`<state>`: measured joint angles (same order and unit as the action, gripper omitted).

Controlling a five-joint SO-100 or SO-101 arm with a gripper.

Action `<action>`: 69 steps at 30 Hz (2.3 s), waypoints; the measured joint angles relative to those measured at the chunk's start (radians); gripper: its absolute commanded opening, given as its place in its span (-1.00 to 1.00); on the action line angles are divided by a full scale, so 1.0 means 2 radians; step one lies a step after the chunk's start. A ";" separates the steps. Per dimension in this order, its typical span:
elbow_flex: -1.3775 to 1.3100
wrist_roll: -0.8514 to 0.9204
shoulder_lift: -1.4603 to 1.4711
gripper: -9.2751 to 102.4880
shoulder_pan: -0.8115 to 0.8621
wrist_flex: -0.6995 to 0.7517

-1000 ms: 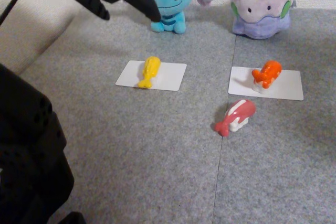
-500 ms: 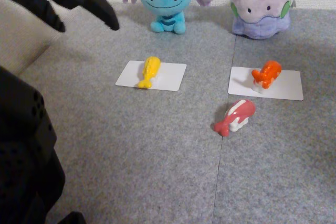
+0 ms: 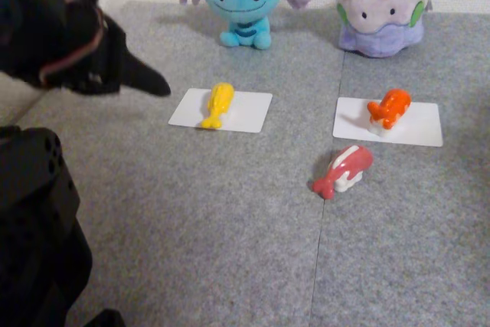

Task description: Wooper wants to eat egg sudhi, and Goomy wants to eat shrimp sushi

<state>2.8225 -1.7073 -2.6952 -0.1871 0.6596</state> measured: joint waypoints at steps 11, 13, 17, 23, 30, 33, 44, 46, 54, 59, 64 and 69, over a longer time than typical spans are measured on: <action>0.098 0.003 -0.007 -0.20 -0.003 -0.102; 0.098 0.003 -0.007 -0.21 -0.003 -0.103; 0.098 0.003 -0.007 -0.21 -0.003 -0.103; 0.098 0.003 -0.007 -0.21 -0.003 -0.103; 0.098 0.003 -0.007 -0.21 -0.003 -0.103; 0.098 0.003 -0.007 -0.21 -0.003 -0.103; 0.098 0.003 -0.007 -0.21 -0.003 -0.103; 0.098 0.003 -0.007 -0.21 -0.003 -0.103; 0.098 0.003 -0.007 -0.21 -0.003 -0.103; 0.098 0.003 -0.007 -0.21 -0.003 -0.103; 0.098 0.003 -0.007 -0.21 -0.003 -0.103; 0.098 0.003 -0.007 -0.21 -0.003 -0.103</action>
<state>3.0189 -1.7012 -2.7090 -0.1933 0.4541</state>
